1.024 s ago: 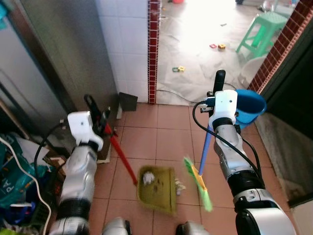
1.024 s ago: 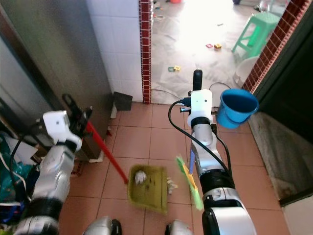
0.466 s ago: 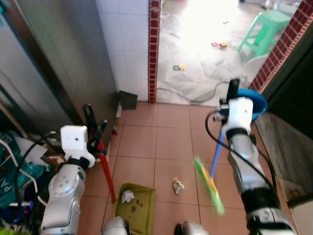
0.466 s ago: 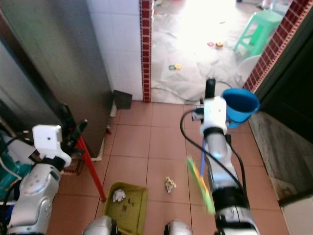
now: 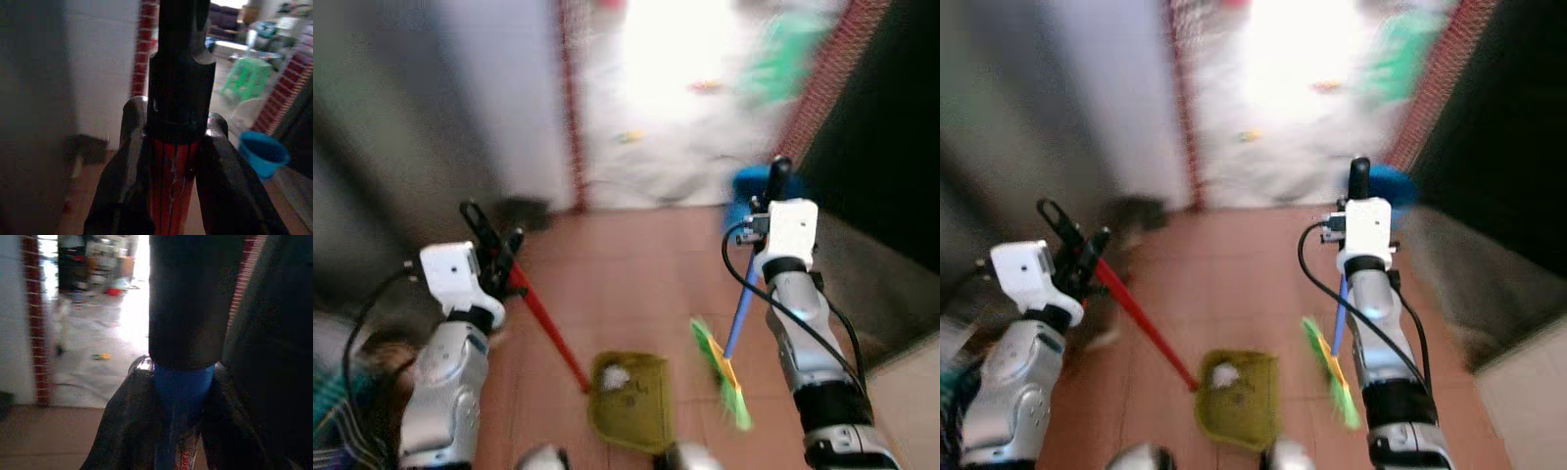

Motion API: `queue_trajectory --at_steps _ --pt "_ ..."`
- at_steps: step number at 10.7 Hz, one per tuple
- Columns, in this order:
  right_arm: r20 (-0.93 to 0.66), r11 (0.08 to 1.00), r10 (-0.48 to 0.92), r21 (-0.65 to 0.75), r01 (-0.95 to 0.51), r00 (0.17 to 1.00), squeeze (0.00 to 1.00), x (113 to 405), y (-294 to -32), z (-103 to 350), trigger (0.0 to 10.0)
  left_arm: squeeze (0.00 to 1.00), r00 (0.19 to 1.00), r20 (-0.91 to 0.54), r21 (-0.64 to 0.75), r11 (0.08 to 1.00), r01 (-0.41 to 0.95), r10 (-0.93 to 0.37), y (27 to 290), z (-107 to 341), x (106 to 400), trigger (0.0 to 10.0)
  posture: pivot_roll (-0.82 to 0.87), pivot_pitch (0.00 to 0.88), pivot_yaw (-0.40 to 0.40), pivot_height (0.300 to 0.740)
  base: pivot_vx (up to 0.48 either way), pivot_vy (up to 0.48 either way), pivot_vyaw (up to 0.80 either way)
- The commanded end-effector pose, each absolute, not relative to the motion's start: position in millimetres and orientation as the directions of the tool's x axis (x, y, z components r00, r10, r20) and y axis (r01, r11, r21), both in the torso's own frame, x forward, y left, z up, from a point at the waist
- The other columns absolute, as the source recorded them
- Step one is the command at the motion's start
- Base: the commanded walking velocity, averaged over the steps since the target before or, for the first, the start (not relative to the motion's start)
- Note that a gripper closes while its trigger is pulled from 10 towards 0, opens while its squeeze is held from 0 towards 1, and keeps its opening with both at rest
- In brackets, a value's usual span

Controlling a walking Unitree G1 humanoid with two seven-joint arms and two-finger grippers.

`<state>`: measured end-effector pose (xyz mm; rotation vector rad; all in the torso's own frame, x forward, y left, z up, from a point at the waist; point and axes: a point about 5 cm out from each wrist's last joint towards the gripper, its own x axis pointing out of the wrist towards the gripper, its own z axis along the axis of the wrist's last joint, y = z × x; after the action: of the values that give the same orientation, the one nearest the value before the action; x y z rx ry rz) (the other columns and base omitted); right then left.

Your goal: Sweep floor

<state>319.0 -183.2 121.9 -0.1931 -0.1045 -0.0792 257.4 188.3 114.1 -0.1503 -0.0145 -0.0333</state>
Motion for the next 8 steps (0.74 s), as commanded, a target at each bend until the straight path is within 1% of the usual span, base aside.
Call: queue_trajectory --at_steps 1,3,5,6,8 --pt "0.153 0.975 -0.067 -0.199 0.097 0.986 0.00 322 -182 135 10.0 0.00 0.996 0.085 -0.131 0.991 0.023 -0.012 191 130 261 10.0 -0.07 0.039 0.015 0.740 0.000 0.000 0.00" --pt "0.150 0.976 -0.062 -0.200 0.091 0.987 0.00 323 -182 134 10.0 0.00 0.991 0.131 -0.126 0.992 -0.006 0.023 193 140 264 10.0 -0.07 0.035 0.013 0.740 0.000 0.000 0.00" --pt "0.145 0.975 -0.058 -0.204 0.087 0.988 0.00 323 -180 133 10.0 0.00 0.972 0.177 -0.030 0.988 -0.149 0.152 204 145 270 10.0 -0.08 0.038 0.013 0.740 0.000 0.000 0.00" --pt "0.143 0.975 -0.053 -0.205 0.082 0.988 0.00 322 -179 133 10.0 0.00 0.965 0.202 -0.005 0.985 -0.170 0.168 202 147 276 10.0 -0.08 0.039 0.012 0.740 0.000 0.000 0.00" --pt "0.143 0.975 -0.052 -0.206 0.081 0.988 0.00 322 -179 134 10.0 0.00 0.965 0.200 0.003 0.985 -0.172 0.168 199 146 283 10.0 -0.09 0.048 0.013 0.740 0.000 0.000 0.00"
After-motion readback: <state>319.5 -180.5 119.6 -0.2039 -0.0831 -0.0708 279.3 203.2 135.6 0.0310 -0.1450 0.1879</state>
